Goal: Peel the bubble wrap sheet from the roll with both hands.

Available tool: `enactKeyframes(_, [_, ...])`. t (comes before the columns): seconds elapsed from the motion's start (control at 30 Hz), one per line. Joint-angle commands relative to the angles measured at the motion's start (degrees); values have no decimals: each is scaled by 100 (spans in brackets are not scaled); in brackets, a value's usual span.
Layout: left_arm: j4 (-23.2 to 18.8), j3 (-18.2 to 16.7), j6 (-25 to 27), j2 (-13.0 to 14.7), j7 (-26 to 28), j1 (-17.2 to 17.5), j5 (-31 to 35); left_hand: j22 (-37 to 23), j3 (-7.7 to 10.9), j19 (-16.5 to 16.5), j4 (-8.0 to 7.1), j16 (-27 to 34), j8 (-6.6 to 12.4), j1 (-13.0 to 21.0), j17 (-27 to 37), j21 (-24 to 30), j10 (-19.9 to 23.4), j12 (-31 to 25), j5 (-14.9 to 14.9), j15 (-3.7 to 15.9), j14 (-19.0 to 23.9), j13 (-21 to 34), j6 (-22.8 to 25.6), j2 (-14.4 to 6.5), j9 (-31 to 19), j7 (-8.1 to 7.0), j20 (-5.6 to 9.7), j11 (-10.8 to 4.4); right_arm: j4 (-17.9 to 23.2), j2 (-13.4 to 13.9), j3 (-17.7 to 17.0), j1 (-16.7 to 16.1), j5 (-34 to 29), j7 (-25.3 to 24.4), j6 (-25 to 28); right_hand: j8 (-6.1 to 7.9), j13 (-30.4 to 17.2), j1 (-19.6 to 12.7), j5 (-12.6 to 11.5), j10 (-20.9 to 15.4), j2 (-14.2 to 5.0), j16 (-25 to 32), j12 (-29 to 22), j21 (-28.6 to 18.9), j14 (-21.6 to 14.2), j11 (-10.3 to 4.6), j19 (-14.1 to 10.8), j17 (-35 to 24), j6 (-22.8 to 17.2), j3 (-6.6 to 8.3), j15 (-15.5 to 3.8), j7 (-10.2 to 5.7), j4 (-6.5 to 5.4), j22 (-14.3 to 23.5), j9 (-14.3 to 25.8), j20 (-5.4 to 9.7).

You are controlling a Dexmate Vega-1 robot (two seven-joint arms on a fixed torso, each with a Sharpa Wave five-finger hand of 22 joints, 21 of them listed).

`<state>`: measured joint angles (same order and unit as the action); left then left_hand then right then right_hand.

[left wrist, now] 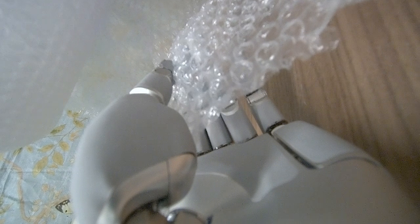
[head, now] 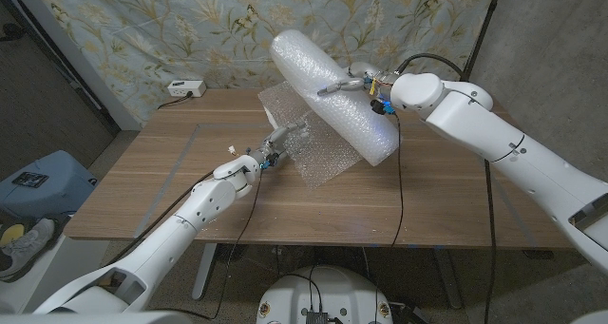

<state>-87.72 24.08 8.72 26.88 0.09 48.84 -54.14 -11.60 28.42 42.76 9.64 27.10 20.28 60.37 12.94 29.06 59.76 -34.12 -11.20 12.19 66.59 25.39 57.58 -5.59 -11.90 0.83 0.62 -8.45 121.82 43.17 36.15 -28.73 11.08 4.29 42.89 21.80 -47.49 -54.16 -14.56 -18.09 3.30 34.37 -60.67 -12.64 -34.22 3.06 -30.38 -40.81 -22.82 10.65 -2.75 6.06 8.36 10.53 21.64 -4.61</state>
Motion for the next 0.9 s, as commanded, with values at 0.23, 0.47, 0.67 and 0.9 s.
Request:
enactKeyframes(0.23, [-197,59,349,183,-216,-92,-158,-23,-26,-50,-27,-19,-46,66,29,53,119,-42,17,5,-51,74,92,-22,-14,49,-12,-128,-619,131,-530,-236,1176,30,-504,-23,-721,-521,58,-58,-587,62,-16,-28,-146,42,-33,-62,-46,0,-291,3,-21,27,23,-3])
enactKeyframes(0.47, [-233,81,460,241,-325,-140,-215,-22,-32,-76,-32,-29,-63,66,37,64,103,-41,18,6,-47,105,76,-28,-16,39,-12,-132,-884,187,-647,-256,1578,132,-680,-30,-721,-526,73,-50,-592,65,-13,-31,-157,33,-47,-77,-51,0,-294,-1,-19,29,30,0])
enactKeyframes(0.67, [-208,69,521,254,-454,-161,-317,-21,-34,-110,-30,-42,-77,74,46,69,95,-41,19,13,-57,133,65,-32,-18,35,-6,-125,-1060,229,-733,-313,1851,153,-819,-36,-716,-528,87,-60,-598,64,-12,-36,-175,35,-66,-86,-57,1,-304,-1,-18,31,38,16])
enactKeyframes(0.9, [-188,98,592,289,-535,-197,-337,-19,-44,-128,-31,-50,-91,78,62,86,87,-42,21,18,-57,168,57,-35,-21,35,-4,-136,-1237,263,-881,-431,2224,158,-951,-43,-721,-531,100,-57,-612,62,-12,-32,-167,37,-65,-107,-65,2,-302,-4,-21,32,47,17])
